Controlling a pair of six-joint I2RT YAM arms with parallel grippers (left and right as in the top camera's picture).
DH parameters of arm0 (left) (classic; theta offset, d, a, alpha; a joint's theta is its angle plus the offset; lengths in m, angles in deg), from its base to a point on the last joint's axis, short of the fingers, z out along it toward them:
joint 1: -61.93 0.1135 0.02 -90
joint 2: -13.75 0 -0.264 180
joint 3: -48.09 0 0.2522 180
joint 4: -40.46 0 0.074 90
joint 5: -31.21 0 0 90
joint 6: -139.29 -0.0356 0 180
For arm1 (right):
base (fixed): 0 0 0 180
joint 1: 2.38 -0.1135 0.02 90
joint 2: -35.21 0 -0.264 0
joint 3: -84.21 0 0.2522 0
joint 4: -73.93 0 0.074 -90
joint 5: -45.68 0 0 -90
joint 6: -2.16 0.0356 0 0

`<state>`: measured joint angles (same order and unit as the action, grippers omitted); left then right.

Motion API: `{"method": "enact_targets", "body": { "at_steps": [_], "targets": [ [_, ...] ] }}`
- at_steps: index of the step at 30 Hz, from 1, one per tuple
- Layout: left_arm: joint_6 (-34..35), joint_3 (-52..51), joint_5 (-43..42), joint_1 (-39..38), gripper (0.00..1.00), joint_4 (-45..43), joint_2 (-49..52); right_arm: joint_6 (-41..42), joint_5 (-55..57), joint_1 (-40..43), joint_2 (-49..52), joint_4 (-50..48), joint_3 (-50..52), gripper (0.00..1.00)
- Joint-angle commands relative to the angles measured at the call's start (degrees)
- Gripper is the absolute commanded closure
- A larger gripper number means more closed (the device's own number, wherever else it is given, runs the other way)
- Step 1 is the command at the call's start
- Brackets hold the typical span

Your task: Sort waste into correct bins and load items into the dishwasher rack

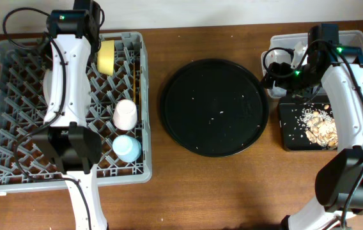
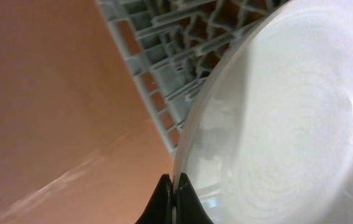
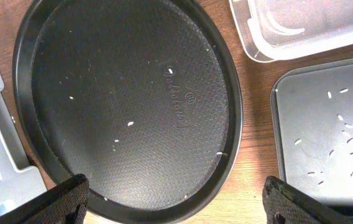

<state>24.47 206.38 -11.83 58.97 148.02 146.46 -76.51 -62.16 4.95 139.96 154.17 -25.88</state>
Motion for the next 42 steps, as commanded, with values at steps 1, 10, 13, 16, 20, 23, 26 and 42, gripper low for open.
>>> {"method": "enact_targets", "body": {
  "at_steps": [1, 10, 13, 16, 20, 23, 26, 42],
  "targets": [
    [-0.79, -0.17, -8.92, 0.13, 0.99, 0.17, -0.61, -0.59, 0.35, -0.31, -0.13, 0.22, -1.18, 0.1],
    [4.66, -0.17, -11.04, 0.07, 0.99, -2.23, -0.61, -0.59, 0.33, -0.31, -0.13, 0.83, -1.18, 0.1],
    [4.85, -0.17, -16.46, 0.07, 0.89, -2.49, -0.61, -0.57, 0.33, -0.31, -0.13, 0.85, -1.18, 0.1],
    [4.83, -0.17, -23.45, 0.07, 0.35, -2.91, -0.61, -0.59, 0.33, -0.31, -0.13, 0.85, -1.18, 0.1],
    [6.64, 0.63, -23.19, 0.42, 0.01, -3.91, -0.63, -0.57, 0.31, -0.31, -0.13, 0.83, -1.18, 0.1],
    [9.01, 8.39, -23.23, 0.55, 0.01, -4.15, -1.84, -0.61, 0.28, -0.31, -0.2, 0.87, -1.29, 0.1],
    [9.18, 18.43, -30.14, 0.22, 0.01, -4.15, -5.62, -3.69, 0.33, -0.31, -1.51, 2.05, -5.6, 0.0],
    [9.16, 26.18, -84.7, -3.04, 0.01, -4.59, -11.43, -6.43, 5.68, -0.31, -32.61, 24.39, -15.21, 0.02]
  ]
}}
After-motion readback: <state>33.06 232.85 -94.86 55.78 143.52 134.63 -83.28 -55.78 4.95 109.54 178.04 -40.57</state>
